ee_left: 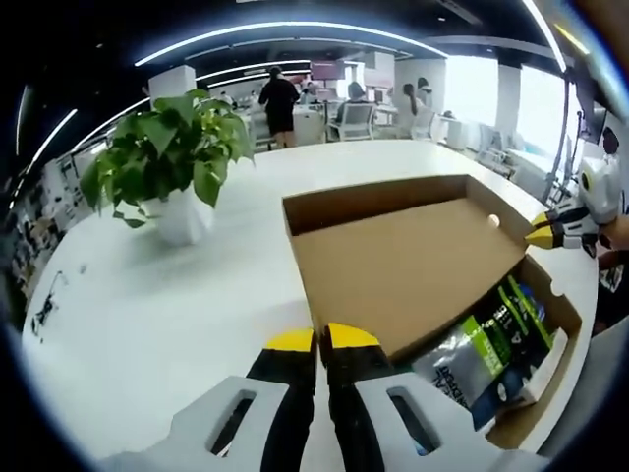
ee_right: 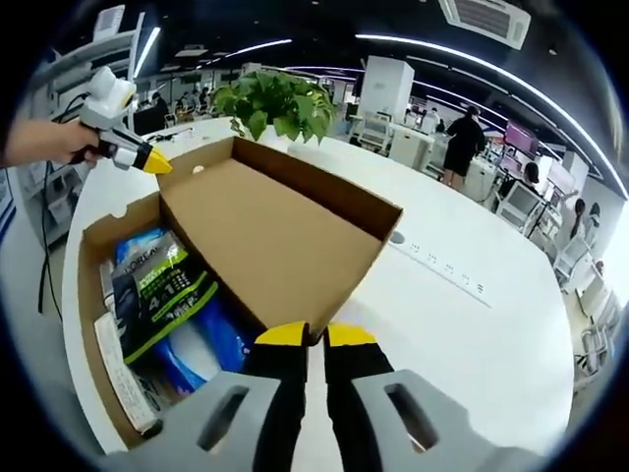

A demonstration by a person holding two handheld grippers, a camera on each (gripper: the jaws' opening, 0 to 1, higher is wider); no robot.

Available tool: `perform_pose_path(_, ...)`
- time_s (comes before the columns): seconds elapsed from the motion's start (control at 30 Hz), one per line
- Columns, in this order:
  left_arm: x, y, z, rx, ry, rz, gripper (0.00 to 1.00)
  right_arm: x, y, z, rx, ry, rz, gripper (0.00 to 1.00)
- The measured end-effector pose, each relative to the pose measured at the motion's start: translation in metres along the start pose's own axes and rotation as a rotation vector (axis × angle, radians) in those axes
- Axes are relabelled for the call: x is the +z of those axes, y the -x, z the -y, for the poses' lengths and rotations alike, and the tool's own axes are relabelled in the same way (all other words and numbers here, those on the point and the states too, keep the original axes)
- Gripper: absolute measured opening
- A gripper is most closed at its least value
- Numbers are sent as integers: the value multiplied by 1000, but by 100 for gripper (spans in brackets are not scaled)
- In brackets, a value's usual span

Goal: Operate the shoe box by opening the lid, removing the specified soft item, and placing it in the target area until the item is outside and the box remains undamaged.

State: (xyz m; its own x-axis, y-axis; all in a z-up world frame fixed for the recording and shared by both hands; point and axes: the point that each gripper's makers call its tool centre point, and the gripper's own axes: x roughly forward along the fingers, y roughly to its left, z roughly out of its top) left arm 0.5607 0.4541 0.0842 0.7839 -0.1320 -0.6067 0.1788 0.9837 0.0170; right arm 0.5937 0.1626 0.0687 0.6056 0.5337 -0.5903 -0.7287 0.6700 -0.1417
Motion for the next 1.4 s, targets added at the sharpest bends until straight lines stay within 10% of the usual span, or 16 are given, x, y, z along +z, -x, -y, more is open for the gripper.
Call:
perform_pose_path(0.87,-4,-12,-1,4,35,0,2,-1,-11,3,-1,-61,-36,7)
perform_pose_path(1.4,10,15,6,-24,-28,71,9,1,6,-10,12,-71,11,24)
